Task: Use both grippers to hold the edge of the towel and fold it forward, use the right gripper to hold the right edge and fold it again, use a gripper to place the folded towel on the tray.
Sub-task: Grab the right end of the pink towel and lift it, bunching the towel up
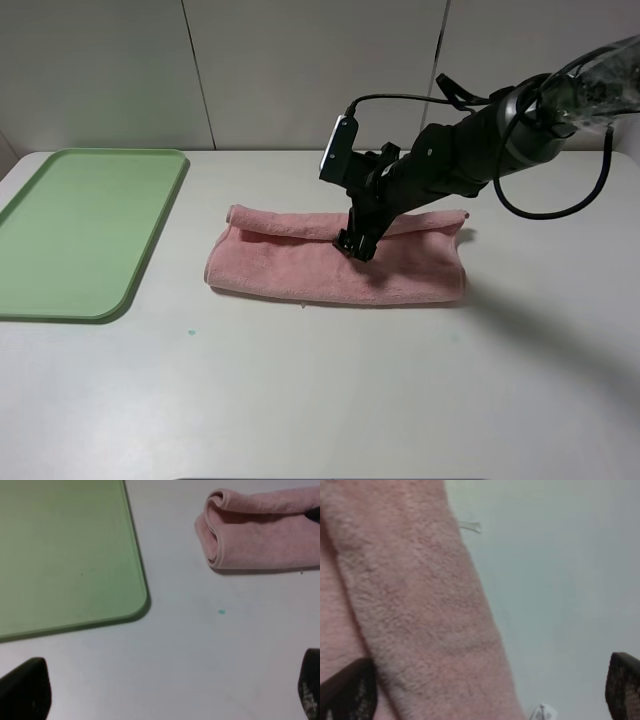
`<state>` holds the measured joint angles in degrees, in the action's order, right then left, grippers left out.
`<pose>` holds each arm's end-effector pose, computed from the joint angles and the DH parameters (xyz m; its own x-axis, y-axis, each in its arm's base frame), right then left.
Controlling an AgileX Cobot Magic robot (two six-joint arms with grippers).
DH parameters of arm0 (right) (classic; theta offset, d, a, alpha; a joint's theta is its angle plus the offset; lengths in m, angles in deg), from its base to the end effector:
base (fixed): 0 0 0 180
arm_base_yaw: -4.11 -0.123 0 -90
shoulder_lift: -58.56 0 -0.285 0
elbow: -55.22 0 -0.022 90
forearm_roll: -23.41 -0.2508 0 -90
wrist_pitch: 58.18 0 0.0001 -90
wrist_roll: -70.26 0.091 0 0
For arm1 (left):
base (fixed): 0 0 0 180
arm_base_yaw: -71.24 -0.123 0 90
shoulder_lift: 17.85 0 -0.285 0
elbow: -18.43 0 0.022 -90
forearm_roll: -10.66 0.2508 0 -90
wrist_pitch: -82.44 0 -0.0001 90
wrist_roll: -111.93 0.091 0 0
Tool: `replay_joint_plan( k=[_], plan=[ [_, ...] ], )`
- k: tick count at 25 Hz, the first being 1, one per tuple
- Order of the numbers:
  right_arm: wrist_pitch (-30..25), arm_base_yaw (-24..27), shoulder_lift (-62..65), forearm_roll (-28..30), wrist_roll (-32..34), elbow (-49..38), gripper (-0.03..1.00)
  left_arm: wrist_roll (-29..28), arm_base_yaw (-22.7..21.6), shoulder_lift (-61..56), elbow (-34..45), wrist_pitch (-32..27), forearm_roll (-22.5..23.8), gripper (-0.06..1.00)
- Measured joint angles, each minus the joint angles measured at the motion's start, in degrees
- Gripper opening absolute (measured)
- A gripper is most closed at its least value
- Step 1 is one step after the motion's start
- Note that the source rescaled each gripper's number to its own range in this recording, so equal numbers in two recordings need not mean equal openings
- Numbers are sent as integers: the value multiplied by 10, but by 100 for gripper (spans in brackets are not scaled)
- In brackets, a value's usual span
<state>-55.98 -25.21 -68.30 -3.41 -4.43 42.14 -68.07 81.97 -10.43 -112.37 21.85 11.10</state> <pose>0.3583 0.1995 0.1056 -0.0786 -0.8949 -0.4394 -0.8020 0.3186 -0.5052 -0.0042 0.0014 0.2745 -0.4486 0.0888 -0.8893 0.1820 0.9833 0.0064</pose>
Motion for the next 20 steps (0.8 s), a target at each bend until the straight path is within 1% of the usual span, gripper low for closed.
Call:
replay_joint_plan(
  k=[3, 8, 20],
  plan=[
    [15, 3, -13, 1, -2, 5, 100, 0, 0, 0, 0, 0, 0, 100],
    [18, 12, -23, 13, -4, 32, 100, 0, 0, 0, 0, 0, 0, 100],
    [29, 18, -6, 60, -5, 133, 100, 0, 0, 0, 0, 0, 0, 100]
  ],
)
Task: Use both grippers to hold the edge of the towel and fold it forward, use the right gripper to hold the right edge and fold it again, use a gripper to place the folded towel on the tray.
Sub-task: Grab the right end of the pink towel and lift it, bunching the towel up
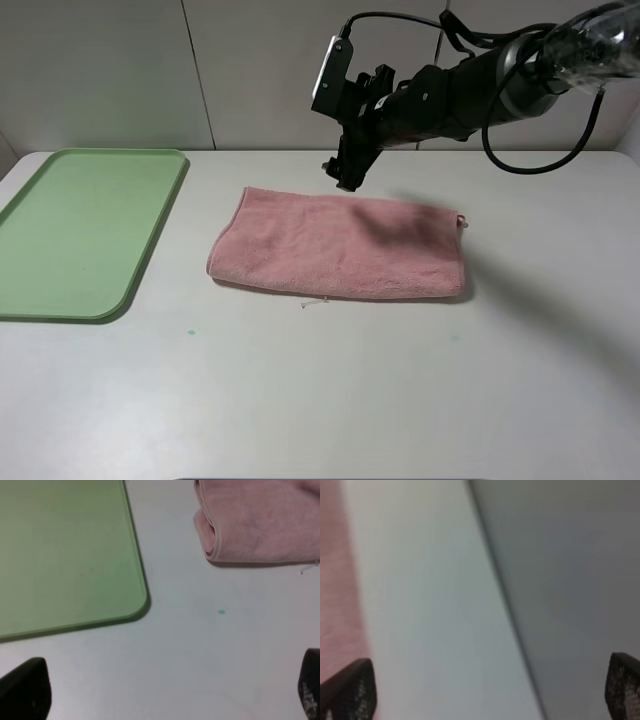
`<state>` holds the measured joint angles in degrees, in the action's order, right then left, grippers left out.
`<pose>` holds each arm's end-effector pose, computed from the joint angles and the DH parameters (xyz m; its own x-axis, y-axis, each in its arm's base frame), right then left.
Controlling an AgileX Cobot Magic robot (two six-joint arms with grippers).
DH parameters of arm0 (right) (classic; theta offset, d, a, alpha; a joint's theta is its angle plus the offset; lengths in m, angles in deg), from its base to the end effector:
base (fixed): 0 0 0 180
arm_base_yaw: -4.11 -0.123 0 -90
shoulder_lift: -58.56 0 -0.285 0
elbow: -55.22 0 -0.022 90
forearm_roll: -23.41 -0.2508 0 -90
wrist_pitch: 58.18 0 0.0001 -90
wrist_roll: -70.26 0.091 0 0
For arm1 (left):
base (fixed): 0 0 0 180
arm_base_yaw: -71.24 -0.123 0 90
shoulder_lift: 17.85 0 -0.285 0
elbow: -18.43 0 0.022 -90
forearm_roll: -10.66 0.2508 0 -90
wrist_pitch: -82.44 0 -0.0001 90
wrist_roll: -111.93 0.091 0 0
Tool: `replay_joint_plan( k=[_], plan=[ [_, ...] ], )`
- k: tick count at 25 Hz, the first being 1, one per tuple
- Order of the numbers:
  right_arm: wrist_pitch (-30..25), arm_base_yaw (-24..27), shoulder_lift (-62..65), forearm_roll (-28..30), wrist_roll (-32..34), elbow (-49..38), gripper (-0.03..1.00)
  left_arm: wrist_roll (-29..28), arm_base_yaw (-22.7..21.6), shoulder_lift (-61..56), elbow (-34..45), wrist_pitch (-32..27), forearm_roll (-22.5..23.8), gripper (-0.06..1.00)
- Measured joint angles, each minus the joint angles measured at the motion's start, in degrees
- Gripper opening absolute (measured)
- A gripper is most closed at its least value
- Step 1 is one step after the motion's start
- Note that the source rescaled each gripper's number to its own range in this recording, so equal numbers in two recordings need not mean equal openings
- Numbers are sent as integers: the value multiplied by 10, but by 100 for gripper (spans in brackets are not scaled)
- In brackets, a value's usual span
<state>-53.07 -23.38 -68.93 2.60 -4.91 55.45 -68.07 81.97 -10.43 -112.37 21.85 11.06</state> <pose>0.4121 0.2112 0.1659 0.0790 -0.8755 -0.4768 -0.6421 0.3212 -0.6961 -0.0042 0.0014 0.2745 -0.4486 0.0885 -0.8893 0.1824 0.9832 0.0058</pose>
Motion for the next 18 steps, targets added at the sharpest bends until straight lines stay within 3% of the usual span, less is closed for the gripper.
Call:
replay_joint_plan(
  k=[8, 14, 18],
  plan=[
    [-48, 3, 1, 4, 34, 3, 100, 0, 0, 0, 0, 0, 0, 100],
    [-76, 5, 51, 4, 141, -9, 100, 0, 0, -1, 0, 0, 0, 100],
    [-71, 18, 113, -27, 230, -53, 100, 0, 0, -1, 0, 0, 0, 100]
  ],
)
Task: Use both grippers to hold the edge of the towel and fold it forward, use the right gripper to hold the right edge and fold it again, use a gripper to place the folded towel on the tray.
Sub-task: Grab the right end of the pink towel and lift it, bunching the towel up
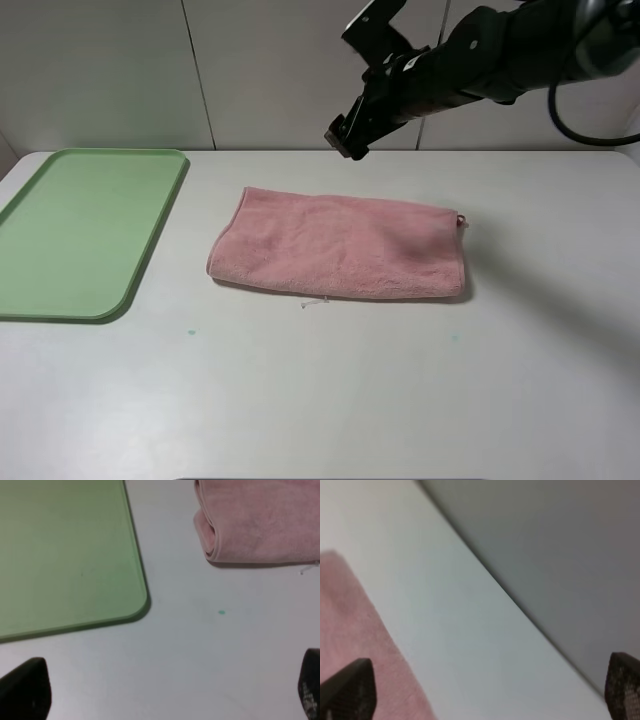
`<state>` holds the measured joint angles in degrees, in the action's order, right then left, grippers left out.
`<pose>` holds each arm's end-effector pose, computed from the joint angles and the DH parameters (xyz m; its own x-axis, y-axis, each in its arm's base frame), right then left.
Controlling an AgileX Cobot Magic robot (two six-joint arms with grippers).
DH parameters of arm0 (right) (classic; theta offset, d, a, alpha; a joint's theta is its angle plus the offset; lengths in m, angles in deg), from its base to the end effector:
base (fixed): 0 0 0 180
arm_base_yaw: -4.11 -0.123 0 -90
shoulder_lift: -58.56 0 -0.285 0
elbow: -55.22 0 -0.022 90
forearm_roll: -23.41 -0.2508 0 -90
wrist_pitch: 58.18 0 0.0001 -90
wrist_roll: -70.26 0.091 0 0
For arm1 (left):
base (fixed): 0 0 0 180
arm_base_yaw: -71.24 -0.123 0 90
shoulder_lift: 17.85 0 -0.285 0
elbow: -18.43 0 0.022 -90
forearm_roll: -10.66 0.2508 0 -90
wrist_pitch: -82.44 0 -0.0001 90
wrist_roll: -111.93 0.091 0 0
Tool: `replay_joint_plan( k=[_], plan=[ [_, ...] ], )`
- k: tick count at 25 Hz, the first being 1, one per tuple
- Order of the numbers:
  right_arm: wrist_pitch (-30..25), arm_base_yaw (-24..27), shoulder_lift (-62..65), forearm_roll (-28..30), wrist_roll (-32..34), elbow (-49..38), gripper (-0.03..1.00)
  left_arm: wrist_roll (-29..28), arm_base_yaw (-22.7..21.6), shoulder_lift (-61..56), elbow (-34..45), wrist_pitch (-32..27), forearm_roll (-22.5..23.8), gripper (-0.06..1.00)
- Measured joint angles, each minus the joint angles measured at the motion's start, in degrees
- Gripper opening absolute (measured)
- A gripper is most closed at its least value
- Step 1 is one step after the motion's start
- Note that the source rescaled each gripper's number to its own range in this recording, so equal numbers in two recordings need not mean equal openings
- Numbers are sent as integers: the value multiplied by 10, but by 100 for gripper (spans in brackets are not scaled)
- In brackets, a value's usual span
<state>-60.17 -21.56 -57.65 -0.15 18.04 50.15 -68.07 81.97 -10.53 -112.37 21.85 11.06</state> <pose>0.3850 0.1865 0.2175 -0.2190 -0.6376 -0.7386 -0.6254 0.6728 -0.3953 -0.0045 0.0014 0.2745 -0.4471 0.0882 -0.8901 0.1824 0.9832 0.0058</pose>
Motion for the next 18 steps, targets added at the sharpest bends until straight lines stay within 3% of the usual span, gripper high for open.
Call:
replay_joint_plan(
  k=[5, 11, 14, 18],
  plan=[
    [16, 27, 82, -13, 145, -93, 100, 0, 0, 0, 0, 0, 0, 100],
    [-9, 59, 145, -14, 348, -186, 100, 0, 0, 0, 0, 0, 0, 100],
    [-36, 63, 149, -14, 417, -217, 100, 0, 0, 0, 0, 0, 0, 100],
    [-51, 64, 149, -15, 455, -255, 100, 0, 0, 0, 0, 0, 0, 100]
  ],
)
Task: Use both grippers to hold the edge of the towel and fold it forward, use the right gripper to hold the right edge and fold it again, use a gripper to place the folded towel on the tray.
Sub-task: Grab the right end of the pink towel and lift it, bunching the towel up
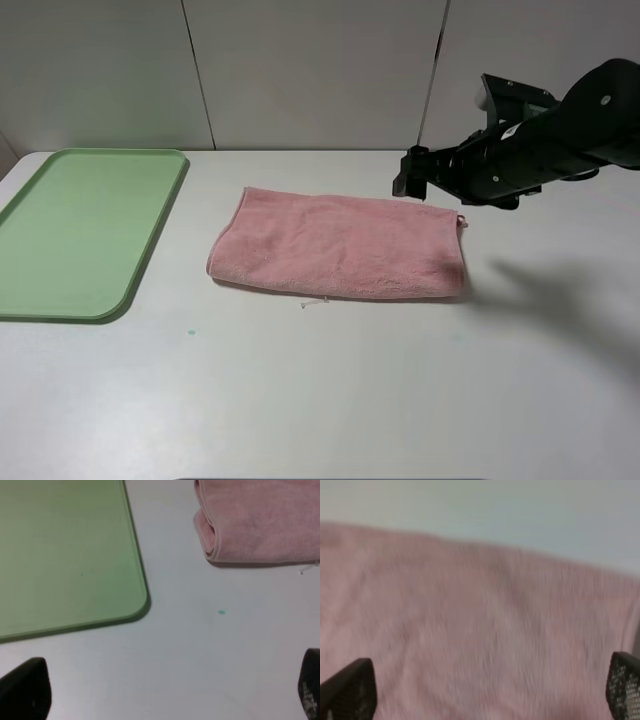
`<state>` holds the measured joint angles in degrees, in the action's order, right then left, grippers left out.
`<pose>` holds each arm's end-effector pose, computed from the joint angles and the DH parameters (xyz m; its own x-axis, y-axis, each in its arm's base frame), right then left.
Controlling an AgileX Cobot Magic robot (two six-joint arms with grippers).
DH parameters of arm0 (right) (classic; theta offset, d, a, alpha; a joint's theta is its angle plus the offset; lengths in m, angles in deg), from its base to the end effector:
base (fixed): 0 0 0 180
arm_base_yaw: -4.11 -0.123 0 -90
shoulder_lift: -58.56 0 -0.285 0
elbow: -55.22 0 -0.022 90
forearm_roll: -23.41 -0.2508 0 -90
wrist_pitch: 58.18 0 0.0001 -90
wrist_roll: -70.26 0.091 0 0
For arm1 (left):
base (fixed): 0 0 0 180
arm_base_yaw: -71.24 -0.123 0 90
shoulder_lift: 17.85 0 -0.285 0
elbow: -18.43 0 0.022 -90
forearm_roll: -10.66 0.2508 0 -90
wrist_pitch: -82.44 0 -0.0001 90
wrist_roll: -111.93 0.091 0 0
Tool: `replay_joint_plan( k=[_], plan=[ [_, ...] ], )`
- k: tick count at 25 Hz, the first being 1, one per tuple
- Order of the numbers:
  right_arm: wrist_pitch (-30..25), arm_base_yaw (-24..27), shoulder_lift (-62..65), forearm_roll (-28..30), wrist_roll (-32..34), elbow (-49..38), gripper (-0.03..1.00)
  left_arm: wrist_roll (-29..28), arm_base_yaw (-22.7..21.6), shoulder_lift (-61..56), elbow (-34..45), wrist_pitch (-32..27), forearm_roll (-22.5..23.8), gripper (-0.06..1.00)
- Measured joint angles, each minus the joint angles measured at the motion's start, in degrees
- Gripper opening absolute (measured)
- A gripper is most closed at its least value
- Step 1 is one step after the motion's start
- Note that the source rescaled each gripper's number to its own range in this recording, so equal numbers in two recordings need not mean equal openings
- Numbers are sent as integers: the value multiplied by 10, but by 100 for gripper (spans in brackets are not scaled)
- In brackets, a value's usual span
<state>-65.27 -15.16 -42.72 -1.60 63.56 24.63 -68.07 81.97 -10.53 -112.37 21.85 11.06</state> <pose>0.2982 0.1093 0.1836 -0.7826 0.0558 -0.6200 -0.1249 0.9617 0.2442 -0.0045 0.0014 0.2745 -0.4471 0.0882 -0.8901 0.1824 0.9832 0.0058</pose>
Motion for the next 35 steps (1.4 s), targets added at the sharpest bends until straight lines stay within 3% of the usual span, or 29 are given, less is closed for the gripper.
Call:
replay_joint_plan(
  k=[16, 35],
  plan=[
    [3, 1, -97, -8, 38, -41, 100, 0, 0, 0, 0, 0, 0, 100],
    [56, 1, -142, -18, 67, -40, 100, 0, 0, 0, 0, 0, 0, 100]
  ],
)
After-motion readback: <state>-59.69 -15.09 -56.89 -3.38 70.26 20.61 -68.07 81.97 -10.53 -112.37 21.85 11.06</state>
